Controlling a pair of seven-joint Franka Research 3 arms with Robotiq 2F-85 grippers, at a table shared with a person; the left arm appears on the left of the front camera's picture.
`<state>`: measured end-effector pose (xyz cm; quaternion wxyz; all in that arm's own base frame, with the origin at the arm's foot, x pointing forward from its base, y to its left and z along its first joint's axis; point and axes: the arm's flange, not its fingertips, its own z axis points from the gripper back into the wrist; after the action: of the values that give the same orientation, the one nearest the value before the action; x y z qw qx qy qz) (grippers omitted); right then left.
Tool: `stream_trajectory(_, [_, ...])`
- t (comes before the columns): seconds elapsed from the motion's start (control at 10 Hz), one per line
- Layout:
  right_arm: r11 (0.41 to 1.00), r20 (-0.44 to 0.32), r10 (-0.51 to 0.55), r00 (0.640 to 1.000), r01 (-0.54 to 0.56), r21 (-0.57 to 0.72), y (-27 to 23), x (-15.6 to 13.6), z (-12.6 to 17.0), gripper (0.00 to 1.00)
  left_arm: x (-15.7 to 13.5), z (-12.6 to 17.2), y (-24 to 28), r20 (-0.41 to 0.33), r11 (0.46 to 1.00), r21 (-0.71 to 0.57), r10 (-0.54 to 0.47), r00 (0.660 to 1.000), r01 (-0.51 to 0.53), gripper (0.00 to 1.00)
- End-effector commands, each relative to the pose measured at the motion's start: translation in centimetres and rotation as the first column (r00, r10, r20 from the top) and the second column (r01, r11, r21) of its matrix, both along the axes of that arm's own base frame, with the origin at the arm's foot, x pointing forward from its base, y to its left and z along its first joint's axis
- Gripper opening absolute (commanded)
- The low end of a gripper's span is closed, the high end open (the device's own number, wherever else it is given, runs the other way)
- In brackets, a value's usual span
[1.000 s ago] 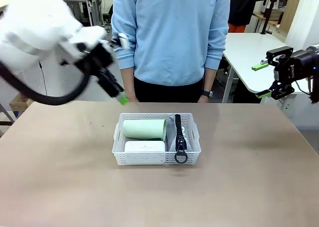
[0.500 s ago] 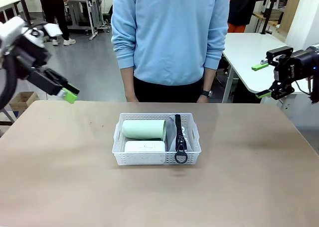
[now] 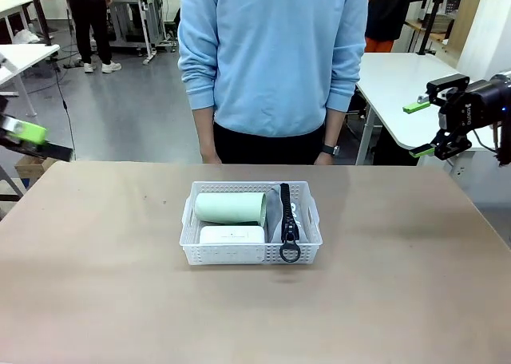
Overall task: Efficiently arrange items inside the basket to fit them all.
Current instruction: Pick up the Reusable plastic cup and place it inside the Organizing basket.
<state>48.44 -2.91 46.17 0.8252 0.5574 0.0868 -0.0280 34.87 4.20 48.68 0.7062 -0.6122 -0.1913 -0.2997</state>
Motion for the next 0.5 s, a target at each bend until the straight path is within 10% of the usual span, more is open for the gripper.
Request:
stream_trajectory(0.0, [1.000, 0.003, 0.010, 1.000, -0.010, -0.009, 0.0, -0.1, 0.3, 1.00, 1.2, -0.2, 2.8, -0.162, 0.979, -0.197, 0.025, 0.986, -0.057, 1.00])
stream_trajectory(0.4, [1.000, 0.003, 0.010, 1.000, -0.010, -0.009, 0.0, -0.1, 0.3, 1.00, 0.0, -1.1, 3.3, -0.119, 0.982, -0.189, 0.001, 0.993, -0.024, 1.00])
